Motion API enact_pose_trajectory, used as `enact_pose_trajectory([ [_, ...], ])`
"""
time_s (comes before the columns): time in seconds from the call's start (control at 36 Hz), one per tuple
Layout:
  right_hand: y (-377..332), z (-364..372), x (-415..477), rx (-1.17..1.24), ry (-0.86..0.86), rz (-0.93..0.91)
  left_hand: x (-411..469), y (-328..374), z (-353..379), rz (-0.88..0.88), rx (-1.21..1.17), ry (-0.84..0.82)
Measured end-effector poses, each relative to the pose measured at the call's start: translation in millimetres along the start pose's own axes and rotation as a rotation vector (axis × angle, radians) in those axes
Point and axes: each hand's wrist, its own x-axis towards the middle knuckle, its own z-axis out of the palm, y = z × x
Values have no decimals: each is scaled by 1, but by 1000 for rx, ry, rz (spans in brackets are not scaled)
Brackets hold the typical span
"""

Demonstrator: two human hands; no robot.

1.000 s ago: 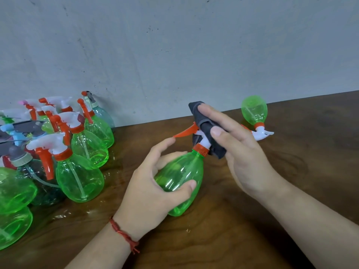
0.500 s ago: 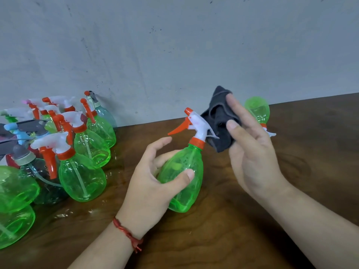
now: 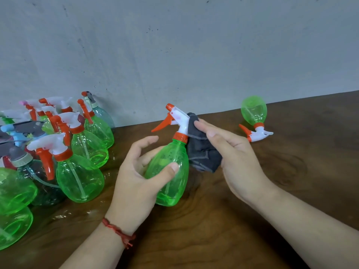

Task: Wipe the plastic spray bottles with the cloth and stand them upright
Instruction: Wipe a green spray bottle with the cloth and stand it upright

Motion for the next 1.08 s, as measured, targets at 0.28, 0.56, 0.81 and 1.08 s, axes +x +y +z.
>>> enact_pose_trajectory([
  [0.28,-6,11,-12,374,-5,273,1,3,1,40,-160,63],
  [0.56,-3,17,-18,374,-53,251,6,0,-3,70,210,179],
  [0.81,-3,22,-24,95,-93,140,-4,3,5,-20,243,112],
  [1.08,-10,-2,-15,-724,-97,-316,-8,5,7,50,102,17],
])
